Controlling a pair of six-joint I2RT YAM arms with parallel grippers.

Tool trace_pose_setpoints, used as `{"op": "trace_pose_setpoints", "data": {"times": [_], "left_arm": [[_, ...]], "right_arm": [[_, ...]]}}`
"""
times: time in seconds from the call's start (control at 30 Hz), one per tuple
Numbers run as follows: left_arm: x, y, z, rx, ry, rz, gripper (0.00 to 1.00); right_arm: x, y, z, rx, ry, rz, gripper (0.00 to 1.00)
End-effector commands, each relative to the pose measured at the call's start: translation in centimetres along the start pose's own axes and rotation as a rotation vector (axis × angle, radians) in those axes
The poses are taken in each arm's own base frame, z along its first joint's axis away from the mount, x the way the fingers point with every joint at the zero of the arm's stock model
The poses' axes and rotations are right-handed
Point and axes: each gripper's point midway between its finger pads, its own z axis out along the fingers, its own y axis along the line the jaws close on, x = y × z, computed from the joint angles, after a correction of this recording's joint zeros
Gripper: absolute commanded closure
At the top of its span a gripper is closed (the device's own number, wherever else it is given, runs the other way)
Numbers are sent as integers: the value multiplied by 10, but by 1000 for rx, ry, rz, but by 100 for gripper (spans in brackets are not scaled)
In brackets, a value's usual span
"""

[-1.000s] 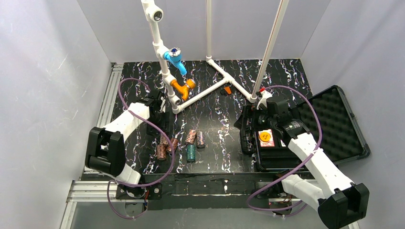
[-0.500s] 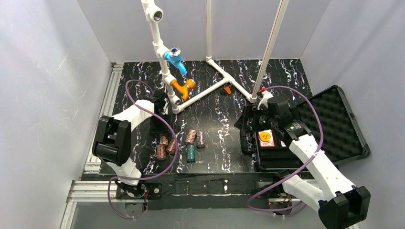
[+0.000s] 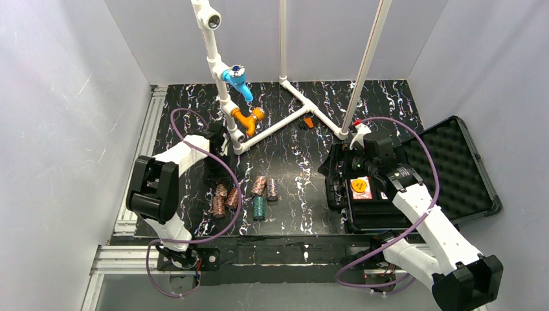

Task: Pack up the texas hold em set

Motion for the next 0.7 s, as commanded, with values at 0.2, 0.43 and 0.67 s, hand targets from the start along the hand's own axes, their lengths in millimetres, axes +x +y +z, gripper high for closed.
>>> {"op": "trace_pose_setpoints", "data": {"times": [0.2,0.43,0.67], "left_arm": [[-6,1,-1,16,9,-16,98],[-6,1,-4,12,-8,-26,100],[-9,-1,-16,35,-69,-42,100]], "right_arm": [[-2,4,-2,-21,-13,-29,0],[-4,6,-2,-24,-11,-24,0],[-7,10,-6,-34,-18,-17,0]]}}
